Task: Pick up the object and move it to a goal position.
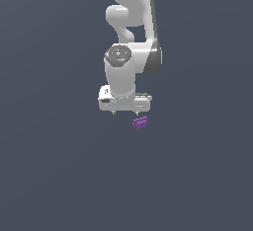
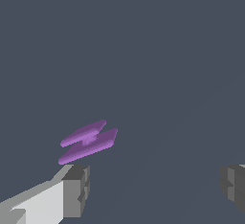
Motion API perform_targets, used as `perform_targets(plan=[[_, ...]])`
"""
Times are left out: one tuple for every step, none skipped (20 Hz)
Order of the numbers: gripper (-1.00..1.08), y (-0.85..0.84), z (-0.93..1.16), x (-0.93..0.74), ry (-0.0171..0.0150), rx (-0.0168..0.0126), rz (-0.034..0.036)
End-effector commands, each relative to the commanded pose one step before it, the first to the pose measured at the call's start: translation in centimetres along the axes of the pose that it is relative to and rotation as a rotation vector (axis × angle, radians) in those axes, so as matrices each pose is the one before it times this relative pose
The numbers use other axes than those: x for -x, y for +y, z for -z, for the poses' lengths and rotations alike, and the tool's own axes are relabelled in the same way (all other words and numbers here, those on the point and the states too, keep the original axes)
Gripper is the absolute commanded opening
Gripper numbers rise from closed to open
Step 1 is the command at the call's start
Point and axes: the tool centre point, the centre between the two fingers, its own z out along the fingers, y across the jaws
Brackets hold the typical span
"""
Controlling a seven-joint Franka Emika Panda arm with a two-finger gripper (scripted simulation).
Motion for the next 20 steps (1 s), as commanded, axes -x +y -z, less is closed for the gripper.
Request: perform_targets(plan=[[1.00, -0.034, -0.076, 0.061, -0.00128, -0.00411, -0.00151], [1.00, -0.005, 0.017, -0.014, 0.00028, 0.00074, 0.00058], [1.00, 0.005, 0.015, -0.016, 0.00039, 0.00093, -0.00064], [1.00, -0.013, -0.009, -0.002, 0.00018, 0.00029, -0.00237], [1.00, -0.029, -0.025, 0.005, 0.00009, -0.00002, -0.00375], [1.00, -0.034, -0.032, 0.006, 0.00013, -0.00002, -0.00498], [1.00, -0.041, -0.037, 0.006, 0.00020, 0.00009, -0.00609], [1.00, -0.049, -0.042, 0.006, 0.00028, 0.00021, -0.00713], [1.00, -0.055, -0.047, 0.006, 0.00036, 0.00031, -0.00823], [1.00, -0.063, -0.052, 0.007, 0.00043, 0.00038, -0.00930], [1.00, -0.070, -0.057, 0.008, 0.00049, 0.00044, -0.01036], [1.00, -0.076, -0.063, 0.010, 0.00054, 0.00046, -0.01143], [1.00, -0.084, -0.070, 0.013, 0.00059, 0.00047, -0.01258], [1.00, -0.091, -0.077, 0.016, 0.00064, 0.00048, -0.01370], [1.00, -0.098, -0.083, 0.019, 0.00070, 0.00051, -0.01472], [1.00, -0.104, -0.089, 0.022, 0.00078, 0.00056, -0.01591], [1.00, -0.112, -0.094, 0.026, 0.00085, 0.00060, -0.01704], [1.00, -0.117, -0.100, 0.030, 0.00093, 0.00062, -0.01813], [1.00, -0.124, -0.106, 0.035, 0.00100, 0.00065, -0.01925], [1.00, -0.130, -0.112, 0.040, 0.00108, 0.00067, -0.02041]])
